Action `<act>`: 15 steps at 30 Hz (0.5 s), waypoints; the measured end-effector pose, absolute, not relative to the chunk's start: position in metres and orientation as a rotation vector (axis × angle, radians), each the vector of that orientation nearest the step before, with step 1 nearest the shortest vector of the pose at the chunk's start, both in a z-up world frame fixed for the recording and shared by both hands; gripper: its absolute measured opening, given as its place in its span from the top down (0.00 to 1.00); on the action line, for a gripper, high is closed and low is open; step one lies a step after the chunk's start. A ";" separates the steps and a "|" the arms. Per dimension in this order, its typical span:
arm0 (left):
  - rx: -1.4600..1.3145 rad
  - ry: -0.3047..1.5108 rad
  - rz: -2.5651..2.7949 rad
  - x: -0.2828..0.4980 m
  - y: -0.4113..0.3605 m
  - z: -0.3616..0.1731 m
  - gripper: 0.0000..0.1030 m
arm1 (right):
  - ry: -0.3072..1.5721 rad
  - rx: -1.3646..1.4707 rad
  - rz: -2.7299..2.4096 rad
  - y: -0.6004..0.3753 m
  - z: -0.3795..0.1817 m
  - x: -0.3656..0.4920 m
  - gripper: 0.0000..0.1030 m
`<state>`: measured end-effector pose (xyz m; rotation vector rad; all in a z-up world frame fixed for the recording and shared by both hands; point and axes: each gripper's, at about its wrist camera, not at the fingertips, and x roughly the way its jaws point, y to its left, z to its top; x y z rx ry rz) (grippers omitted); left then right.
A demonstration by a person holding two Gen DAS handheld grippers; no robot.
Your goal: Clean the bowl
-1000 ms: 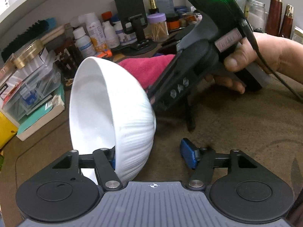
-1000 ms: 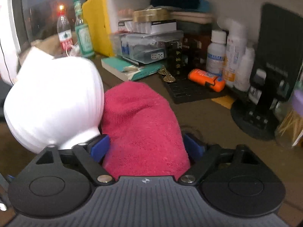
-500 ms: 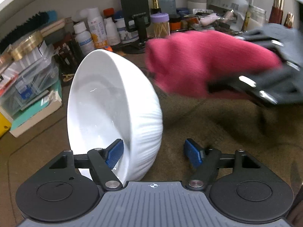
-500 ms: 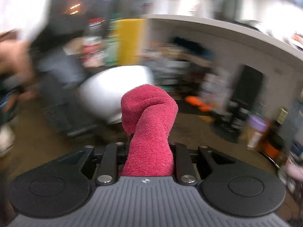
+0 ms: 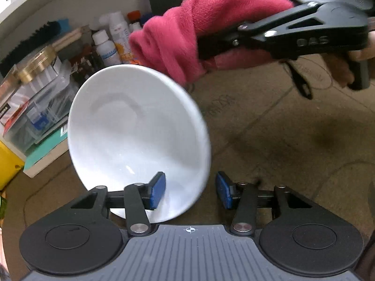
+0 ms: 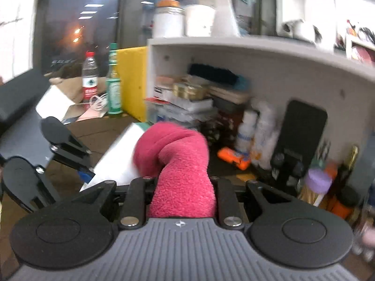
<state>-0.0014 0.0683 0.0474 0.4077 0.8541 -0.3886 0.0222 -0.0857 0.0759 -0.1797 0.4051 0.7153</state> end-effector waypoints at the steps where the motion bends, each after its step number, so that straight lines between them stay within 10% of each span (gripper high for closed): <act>1: 0.406 0.843 -0.369 -0.001 0.070 0.047 0.36 | 0.408 -0.176 0.702 -0.087 0.070 0.023 0.78; 6: 0.410 0.796 -0.278 0.002 0.067 0.041 0.08 | 0.458 -0.115 0.663 -0.096 0.039 0.032 0.78; 11: 0.586 0.763 -0.216 -0.001 0.041 0.043 0.07 | 0.455 -0.115 0.684 -0.096 0.039 0.022 0.77; 13: 0.641 0.739 -0.199 -0.002 0.033 0.042 0.16 | 0.459 -0.107 0.692 -0.096 0.038 0.023 0.77; 15: 0.654 0.731 -0.191 -0.003 0.029 0.043 0.47 | 0.469 -0.093 0.691 -0.095 0.038 0.026 0.77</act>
